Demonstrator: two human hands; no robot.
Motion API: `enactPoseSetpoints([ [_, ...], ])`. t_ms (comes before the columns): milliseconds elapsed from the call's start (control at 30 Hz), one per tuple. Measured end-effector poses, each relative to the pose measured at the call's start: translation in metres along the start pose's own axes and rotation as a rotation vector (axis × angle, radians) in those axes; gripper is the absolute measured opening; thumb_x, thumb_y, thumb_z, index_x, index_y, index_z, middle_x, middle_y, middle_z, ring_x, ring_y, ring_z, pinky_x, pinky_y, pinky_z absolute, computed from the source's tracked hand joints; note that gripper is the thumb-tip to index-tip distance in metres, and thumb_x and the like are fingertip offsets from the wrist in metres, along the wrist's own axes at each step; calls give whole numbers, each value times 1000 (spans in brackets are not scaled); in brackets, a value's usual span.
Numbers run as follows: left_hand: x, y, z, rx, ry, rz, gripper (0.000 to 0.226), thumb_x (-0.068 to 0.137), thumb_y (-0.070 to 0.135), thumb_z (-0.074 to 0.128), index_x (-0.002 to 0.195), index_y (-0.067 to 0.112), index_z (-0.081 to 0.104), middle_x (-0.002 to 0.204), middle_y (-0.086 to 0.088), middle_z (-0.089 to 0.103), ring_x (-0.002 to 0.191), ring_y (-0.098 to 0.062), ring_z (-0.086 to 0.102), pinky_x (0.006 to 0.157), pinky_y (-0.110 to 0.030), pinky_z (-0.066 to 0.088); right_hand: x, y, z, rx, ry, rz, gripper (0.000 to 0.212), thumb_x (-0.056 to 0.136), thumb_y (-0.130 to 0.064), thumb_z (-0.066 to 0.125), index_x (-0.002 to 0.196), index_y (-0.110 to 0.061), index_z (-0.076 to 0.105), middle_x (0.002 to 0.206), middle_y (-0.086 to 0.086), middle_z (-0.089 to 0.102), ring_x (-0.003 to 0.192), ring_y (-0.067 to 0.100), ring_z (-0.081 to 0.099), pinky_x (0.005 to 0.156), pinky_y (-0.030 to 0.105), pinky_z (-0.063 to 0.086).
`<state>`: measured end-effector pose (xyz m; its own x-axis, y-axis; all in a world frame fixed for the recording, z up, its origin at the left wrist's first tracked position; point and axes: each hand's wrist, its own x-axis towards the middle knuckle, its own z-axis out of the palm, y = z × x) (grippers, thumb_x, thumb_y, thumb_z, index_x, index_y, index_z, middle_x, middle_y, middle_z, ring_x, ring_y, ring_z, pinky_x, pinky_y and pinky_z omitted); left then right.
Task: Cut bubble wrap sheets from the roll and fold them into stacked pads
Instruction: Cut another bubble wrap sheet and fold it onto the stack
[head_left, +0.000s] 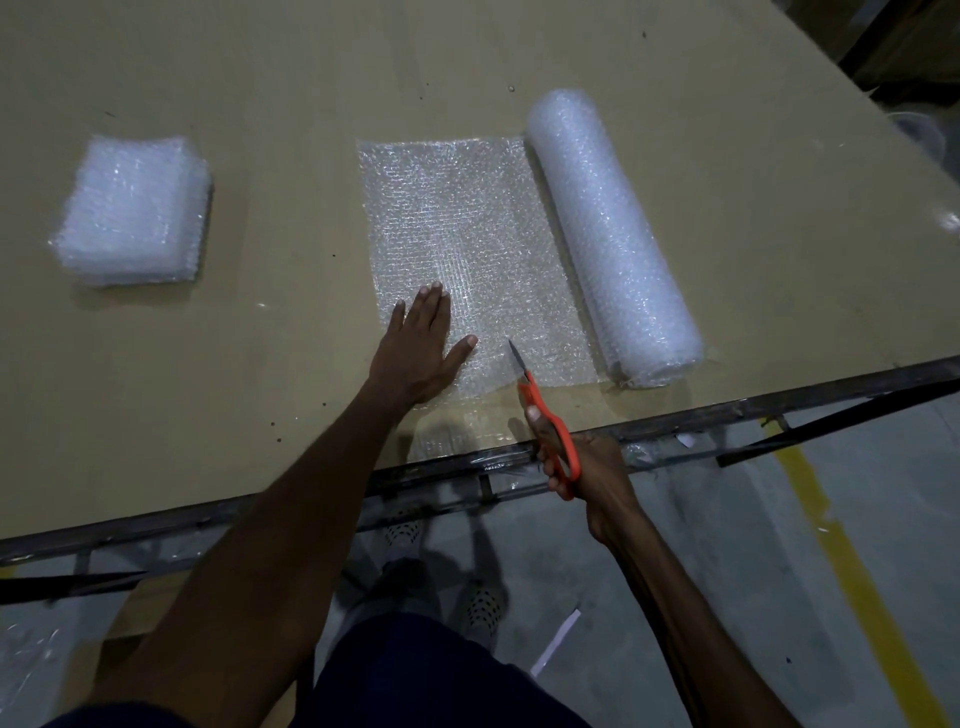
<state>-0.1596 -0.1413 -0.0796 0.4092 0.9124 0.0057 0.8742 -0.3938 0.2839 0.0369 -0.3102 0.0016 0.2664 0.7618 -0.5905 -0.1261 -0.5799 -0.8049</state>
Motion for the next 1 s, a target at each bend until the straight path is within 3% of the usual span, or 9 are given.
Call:
enactPoseSetpoints([
  [200, 1, 1, 0, 12, 14, 3, 86, 98, 64, 13, 158, 3, 15, 166, -15, 9, 154, -25, 4, 124, -48, 5, 3, 1, -3, -9, -23, 10, 44, 74, -47, 85, 67, -7, 67, 59, 9, 54, 43, 15, 43, 42, 22, 30],
  [533, 1, 0, 0, 19, 14, 0, 85, 98, 63, 13, 158, 3, 12, 167, -13, 7, 154, -24, 1, 124, -47, 3, 15, -2, 6, 3, -13, -8, 52, 70, -49, 86, 79, -2, 63, 60, 13, 51, 41, 15, 40, 41, 22, 25],
  [767, 1, 1, 1, 11, 21, -3, 82, 100, 62, 18, 158, 4, 13, 167, -13, 7, 154, -23, 1, 124, -46, 2, 19, -19, 18, 14, -1, -10, 47, 76, -48, 85, 64, -7, 63, 54, 8, 52, 41, 15, 42, 42, 22, 29],
  [1000, 1, 0, 0, 0, 29, 2, 85, 98, 64, 14, 158, 4, 14, 167, -13, 7, 154, -23, 1, 123, -45, 1, 20, -18, 16, 7, 7, -17, 50, 72, -48, 85, 70, -3, 64, 57, 12, 50, 41, 16, 40, 40, 20, 27],
])
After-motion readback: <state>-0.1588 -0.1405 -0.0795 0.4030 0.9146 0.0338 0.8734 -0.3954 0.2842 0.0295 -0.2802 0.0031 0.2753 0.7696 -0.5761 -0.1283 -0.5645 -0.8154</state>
